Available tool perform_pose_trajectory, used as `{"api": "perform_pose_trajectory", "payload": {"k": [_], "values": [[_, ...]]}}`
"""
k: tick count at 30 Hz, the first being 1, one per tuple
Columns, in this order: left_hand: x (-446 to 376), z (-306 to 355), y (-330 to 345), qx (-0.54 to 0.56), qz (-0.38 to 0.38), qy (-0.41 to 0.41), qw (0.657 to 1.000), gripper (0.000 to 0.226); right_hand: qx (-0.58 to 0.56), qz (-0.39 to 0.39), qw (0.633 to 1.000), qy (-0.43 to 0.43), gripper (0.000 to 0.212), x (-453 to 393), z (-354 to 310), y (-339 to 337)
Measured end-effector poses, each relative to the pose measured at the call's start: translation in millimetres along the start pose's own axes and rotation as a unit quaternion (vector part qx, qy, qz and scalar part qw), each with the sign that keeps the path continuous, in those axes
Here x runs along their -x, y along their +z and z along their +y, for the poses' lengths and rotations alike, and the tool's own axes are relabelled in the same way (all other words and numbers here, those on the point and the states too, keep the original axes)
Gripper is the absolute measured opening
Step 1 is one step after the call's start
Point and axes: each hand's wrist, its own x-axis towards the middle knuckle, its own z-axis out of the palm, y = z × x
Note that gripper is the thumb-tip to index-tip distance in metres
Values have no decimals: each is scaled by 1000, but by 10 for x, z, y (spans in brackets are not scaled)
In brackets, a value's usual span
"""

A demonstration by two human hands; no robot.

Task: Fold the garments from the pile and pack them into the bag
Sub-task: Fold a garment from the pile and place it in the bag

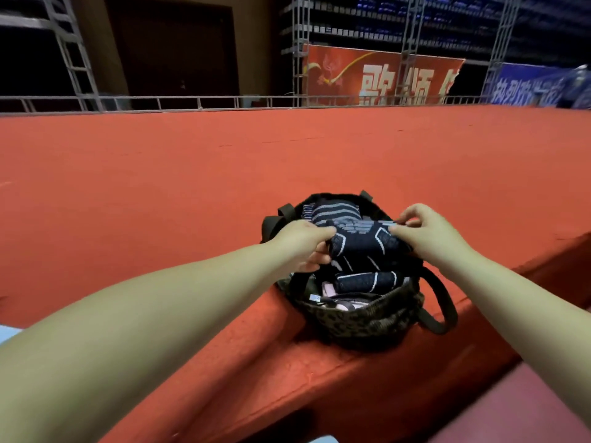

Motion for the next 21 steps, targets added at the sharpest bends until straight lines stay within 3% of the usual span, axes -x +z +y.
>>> {"api": "perform_pose_trajectory", "payload": {"k": [2,5,9,13,15,21], "values": [[-60,-59,42,-13,3,-34,999,21,140,-29,989,-46,17,-8,93,-9],[-133,-64,43,-48,31,-34,998,22,249,-41,960,-120,33,-46,141,40],[-206,-52,72,-77,47,-30,995,26,355,-85,924,-113,37,-153,85,73],[-207,-54,31,-73,42,-7,996,27,314,-27,930,-188,37,-170,-88,91],[-188,-71,-17,-69,35,-7,997,27,273,-66,934,-222,49,-121,-168,163],[-66,-214,-226,-56,34,-34,997,23,385,-238,887,-88,67,-181,-209,526]]}}
